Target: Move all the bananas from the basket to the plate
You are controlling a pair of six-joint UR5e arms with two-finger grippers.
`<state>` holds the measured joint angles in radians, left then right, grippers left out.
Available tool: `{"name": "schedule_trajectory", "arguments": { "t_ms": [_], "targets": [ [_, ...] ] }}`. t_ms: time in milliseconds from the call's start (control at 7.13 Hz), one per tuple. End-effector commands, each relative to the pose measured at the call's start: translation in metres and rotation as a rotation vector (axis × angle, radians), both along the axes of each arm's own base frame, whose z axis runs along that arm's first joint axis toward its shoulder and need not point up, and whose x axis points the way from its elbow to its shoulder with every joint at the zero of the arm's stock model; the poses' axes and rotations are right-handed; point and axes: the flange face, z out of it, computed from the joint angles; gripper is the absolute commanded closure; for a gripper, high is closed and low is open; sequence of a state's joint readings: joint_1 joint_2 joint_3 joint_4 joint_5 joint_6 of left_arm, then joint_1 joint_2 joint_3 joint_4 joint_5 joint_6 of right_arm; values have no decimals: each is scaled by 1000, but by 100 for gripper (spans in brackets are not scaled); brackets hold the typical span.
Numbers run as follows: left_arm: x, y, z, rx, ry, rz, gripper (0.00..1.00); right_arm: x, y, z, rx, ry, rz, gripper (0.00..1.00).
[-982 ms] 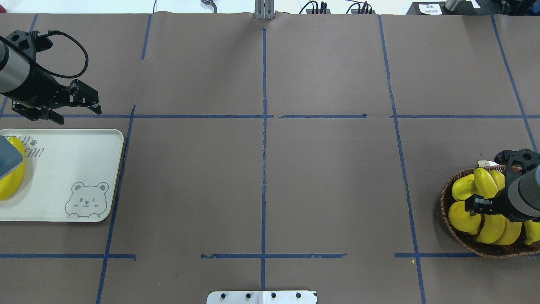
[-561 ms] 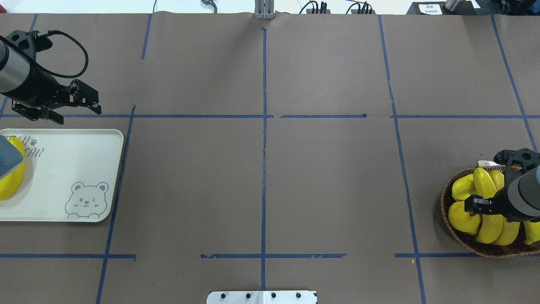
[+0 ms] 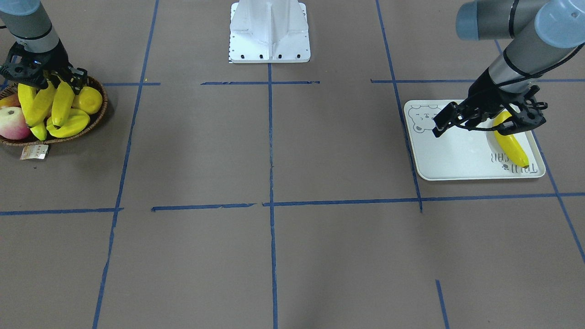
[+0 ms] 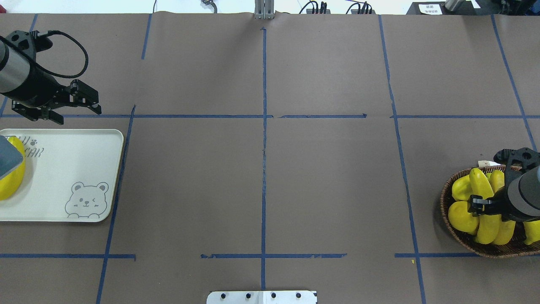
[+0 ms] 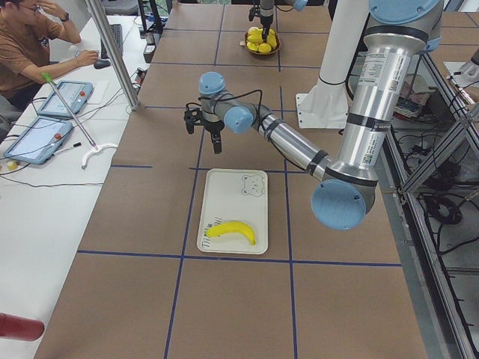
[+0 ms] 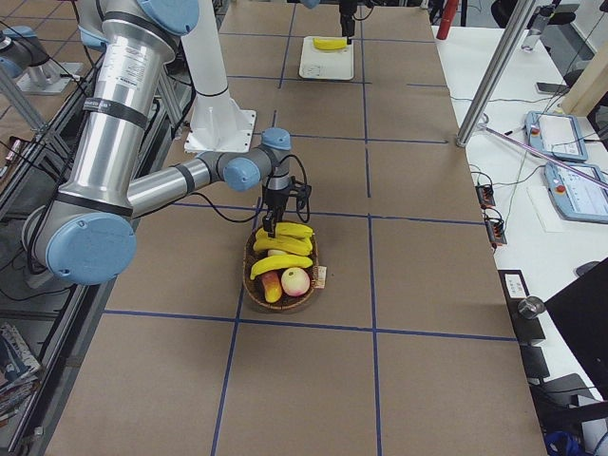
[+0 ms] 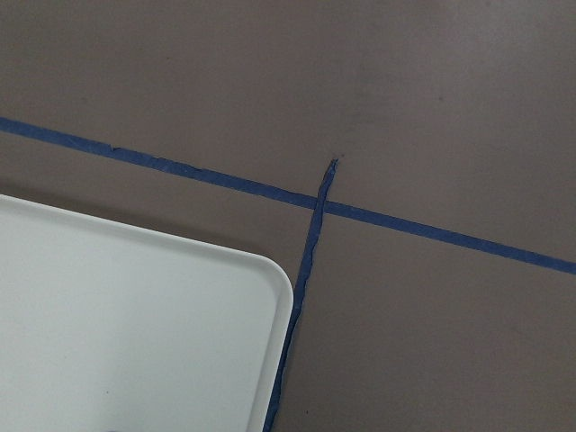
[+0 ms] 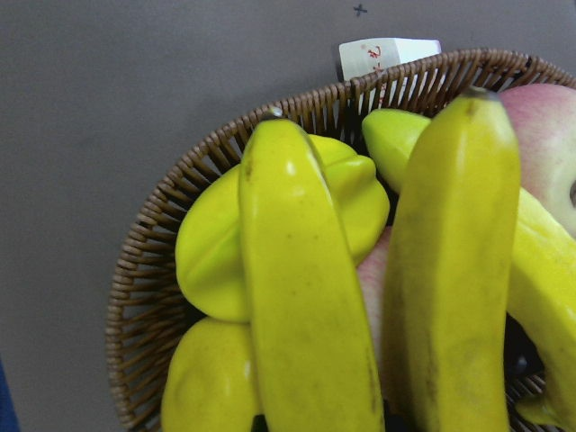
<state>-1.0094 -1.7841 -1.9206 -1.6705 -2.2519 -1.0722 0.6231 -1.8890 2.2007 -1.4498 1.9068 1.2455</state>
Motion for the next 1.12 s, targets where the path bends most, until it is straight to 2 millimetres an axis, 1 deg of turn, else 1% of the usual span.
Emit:
{"name": "schedule_trajectory", "arguments": {
  "t_ms": [0,140,281,421,561,702,842,982],
  "targets": [
    [0,0,0,0,0,0,1,-1,0,1,-2,3,-2,52],
    [1,0,0,-1,0,1,1,0,0,3,-3,7,-1,52],
    [1,0,0,-1,0,1,1,-1,0,1,-2,3,-2,62],
    [0,0,0,-1,0,-1,1,1,-1,-5,4,-8,4,78],
    [0,0,0,-1,0,-1,1,4,0,-22,6,-45,1,84],
    [0,0,0,-1,0,-1,1,19,-7,-31,-17,-83,32,95],
    [1,0,0,-1,0,1,1,28,-10,-40,-11,-100,51,99],
    [0,0,0,-2,1,0,1,39,-15,-54,-15,-135,74,99]
  ]
}}
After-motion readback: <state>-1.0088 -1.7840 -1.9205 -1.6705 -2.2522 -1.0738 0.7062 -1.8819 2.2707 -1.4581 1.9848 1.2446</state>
